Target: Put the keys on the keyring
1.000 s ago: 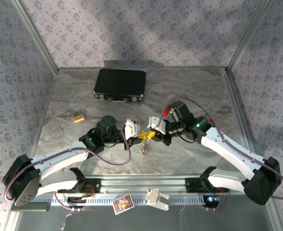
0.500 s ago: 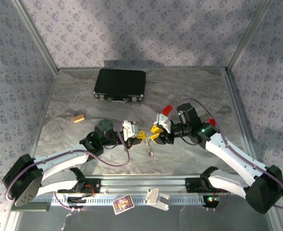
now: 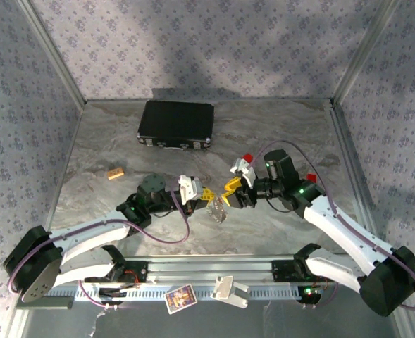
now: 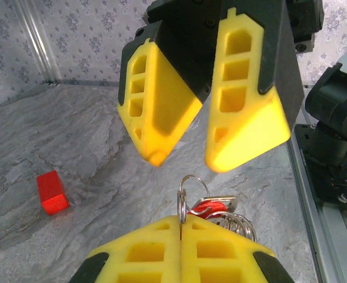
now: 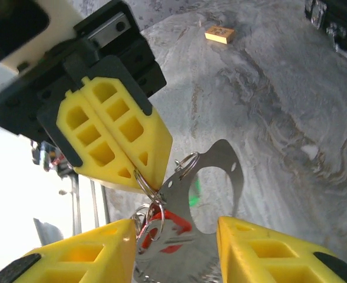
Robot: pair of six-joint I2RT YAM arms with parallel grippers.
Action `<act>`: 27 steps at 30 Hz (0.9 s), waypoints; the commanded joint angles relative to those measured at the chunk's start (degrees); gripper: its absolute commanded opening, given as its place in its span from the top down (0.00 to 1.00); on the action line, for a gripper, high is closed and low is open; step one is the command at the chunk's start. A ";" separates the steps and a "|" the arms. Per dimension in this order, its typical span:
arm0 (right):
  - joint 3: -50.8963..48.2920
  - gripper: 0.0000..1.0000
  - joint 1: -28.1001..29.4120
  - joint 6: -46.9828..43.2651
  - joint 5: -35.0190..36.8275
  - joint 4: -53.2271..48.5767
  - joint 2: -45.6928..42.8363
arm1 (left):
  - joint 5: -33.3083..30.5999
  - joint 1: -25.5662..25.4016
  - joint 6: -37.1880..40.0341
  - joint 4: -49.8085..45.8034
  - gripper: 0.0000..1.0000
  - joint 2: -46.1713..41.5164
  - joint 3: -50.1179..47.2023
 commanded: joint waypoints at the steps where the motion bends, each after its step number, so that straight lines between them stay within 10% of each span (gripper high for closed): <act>1: 2.12 0.60 -0.08 14.40 0.45 -1.04 -0.74 | -0.17 -0.18 1.09 3.54 1.00 -1.26 0.11; 27: 3.28 0.90 0.86 20.40 -5.41 -0.53 3.29 | 0.30 -0.23 0.80 4.61 1.00 -1.34 0.29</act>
